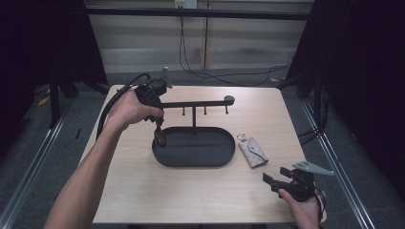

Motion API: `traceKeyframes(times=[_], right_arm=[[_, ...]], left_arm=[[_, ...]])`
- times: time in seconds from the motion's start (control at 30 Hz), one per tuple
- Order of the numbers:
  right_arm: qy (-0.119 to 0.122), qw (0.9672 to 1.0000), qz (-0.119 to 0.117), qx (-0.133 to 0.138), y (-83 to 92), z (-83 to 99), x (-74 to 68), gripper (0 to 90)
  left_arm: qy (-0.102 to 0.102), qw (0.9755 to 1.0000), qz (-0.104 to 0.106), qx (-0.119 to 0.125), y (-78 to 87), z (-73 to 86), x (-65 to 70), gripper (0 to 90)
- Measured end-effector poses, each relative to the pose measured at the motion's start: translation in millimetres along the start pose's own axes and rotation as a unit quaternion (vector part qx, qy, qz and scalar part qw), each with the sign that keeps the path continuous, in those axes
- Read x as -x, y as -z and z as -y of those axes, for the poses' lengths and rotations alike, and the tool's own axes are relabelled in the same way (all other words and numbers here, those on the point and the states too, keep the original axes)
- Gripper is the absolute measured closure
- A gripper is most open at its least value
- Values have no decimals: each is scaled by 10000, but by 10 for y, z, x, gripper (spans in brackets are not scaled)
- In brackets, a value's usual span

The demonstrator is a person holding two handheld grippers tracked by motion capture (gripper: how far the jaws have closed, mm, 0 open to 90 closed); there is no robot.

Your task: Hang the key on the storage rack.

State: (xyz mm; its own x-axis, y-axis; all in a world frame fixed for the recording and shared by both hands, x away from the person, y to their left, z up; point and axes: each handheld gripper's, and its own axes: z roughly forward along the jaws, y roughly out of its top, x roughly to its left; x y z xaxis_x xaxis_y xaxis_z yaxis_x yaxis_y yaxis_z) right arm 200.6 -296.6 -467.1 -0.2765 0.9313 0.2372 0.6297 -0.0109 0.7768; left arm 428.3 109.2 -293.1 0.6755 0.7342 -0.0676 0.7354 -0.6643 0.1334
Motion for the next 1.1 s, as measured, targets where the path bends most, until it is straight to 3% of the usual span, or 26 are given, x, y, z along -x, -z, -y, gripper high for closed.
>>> traceKeyframes(times=[0.07,0.2,0.33,0.47,0.53,1.1], right_arm=[[-3,10000,-8,-8,0,0,-4,200],[49,10000,-1,-29,-2,-2,-12,200],[71,10000,5,-43,-7,-3,-15,200],[74,10000,-14,-51,-9,-4,-15,200],[87,9999,-16,-48,-9,-3,-16,200],[82,10000,-18,-47,-19,-12,-22,200]], left_arm=[[128,9999,-67,74,-14,-21,-14,706],[198,9997,-127,-66,-71,-62,-33,706],[246,9997,-47,-58,-113,-104,-41,706],[317,9994,-116,-120,-146,-158,-27,705],[444,9989,-104,-85,-156,-169,-33,706],[478,9988,-47,66,-182,-129,-110,668]])
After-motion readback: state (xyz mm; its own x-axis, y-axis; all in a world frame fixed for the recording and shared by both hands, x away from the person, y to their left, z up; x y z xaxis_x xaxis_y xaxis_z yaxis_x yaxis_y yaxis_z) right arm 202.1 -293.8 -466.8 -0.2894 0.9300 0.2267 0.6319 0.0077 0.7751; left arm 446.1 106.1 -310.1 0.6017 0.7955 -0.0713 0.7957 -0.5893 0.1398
